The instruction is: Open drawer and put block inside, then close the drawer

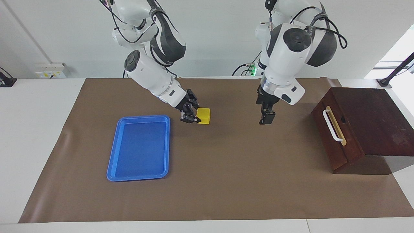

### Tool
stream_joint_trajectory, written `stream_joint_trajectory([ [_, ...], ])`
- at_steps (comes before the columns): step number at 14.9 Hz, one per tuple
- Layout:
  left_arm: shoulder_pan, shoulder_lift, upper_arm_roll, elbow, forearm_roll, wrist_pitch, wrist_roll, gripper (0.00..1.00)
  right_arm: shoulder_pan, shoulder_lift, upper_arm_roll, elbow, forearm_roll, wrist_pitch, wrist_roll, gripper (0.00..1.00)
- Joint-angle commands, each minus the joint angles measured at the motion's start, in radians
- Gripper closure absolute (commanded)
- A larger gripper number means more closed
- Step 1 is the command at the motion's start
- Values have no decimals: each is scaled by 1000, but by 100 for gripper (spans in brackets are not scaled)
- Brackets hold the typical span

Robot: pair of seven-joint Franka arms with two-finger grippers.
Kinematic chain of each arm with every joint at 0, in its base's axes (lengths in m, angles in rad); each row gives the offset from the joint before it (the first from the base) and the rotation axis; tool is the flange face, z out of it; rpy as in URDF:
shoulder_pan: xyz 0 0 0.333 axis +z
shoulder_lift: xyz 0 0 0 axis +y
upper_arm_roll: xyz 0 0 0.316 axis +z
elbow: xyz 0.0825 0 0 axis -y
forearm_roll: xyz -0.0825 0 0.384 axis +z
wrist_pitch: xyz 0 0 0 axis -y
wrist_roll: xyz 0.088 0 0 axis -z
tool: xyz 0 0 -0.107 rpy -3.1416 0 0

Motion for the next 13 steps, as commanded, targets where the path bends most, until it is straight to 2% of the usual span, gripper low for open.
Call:
stream_joint_trajectory([
  [1, -67, 13, 22, 23, -10, 14, -48, 0, 44, 19, 7, 13, 39, 51, 6, 100],
  [5, -136, -16, 23, -74, -3, 102, -134, 0, 59, 17, 7, 13, 72, 72, 9, 100],
  [13, -145, -4, 29, -79, 30, 166, -175, 0, 82, 0, 11, 30, 83, 80, 40, 100],
])
